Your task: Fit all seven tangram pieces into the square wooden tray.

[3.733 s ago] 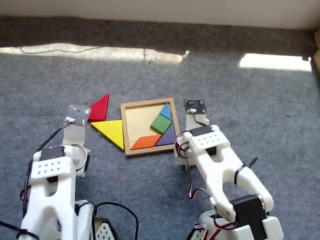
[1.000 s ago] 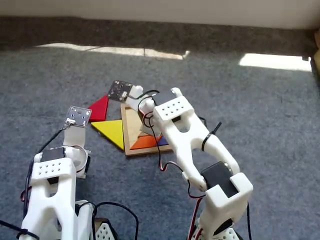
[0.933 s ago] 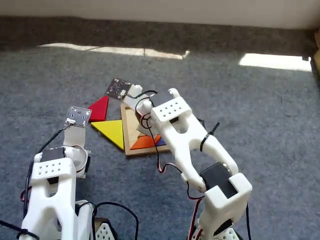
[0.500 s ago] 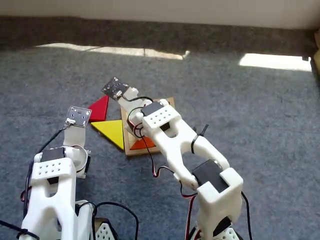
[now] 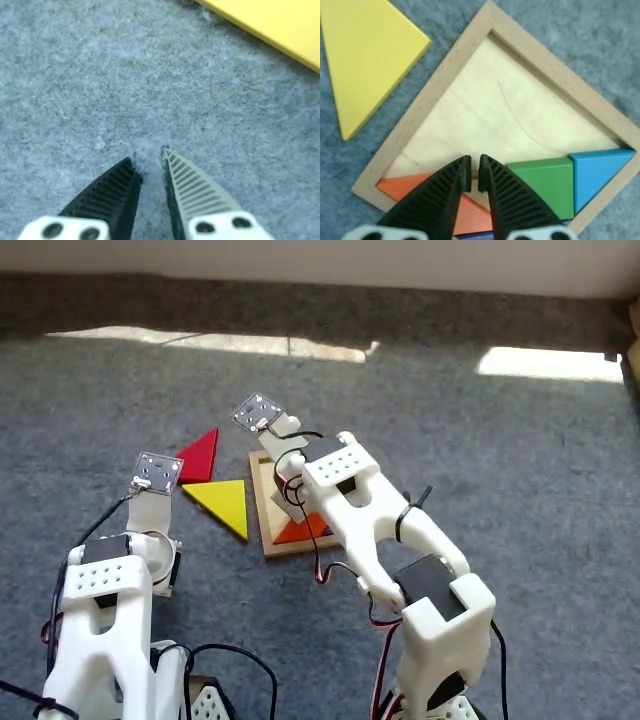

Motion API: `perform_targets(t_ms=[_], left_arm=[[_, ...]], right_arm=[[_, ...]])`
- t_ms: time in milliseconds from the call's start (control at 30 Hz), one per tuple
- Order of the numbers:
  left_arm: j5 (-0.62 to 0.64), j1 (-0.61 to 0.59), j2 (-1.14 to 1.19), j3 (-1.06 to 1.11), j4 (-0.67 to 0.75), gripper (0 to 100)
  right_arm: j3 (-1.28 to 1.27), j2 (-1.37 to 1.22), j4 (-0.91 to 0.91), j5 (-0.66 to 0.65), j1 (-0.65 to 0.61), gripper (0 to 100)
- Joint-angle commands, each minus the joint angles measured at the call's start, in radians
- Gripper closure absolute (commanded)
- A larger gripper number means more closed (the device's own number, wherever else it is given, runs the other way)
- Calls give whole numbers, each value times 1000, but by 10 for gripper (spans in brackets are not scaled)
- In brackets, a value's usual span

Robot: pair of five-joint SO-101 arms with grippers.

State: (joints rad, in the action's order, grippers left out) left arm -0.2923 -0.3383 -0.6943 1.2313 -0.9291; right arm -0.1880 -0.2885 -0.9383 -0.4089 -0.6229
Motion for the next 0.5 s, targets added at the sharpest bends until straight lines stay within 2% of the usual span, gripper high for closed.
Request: perform_targets(t_ms=[0,200,467], left_arm=[[2,-10,-19,-5,9,934],[2,-10,-19,-5,9,934],[2,-10,-21,-5,9,934]], right_arm=[[25,97,-27,8,10,954],[25,326,-30,14,2,954],[-134,677,-189,15,50,954]])
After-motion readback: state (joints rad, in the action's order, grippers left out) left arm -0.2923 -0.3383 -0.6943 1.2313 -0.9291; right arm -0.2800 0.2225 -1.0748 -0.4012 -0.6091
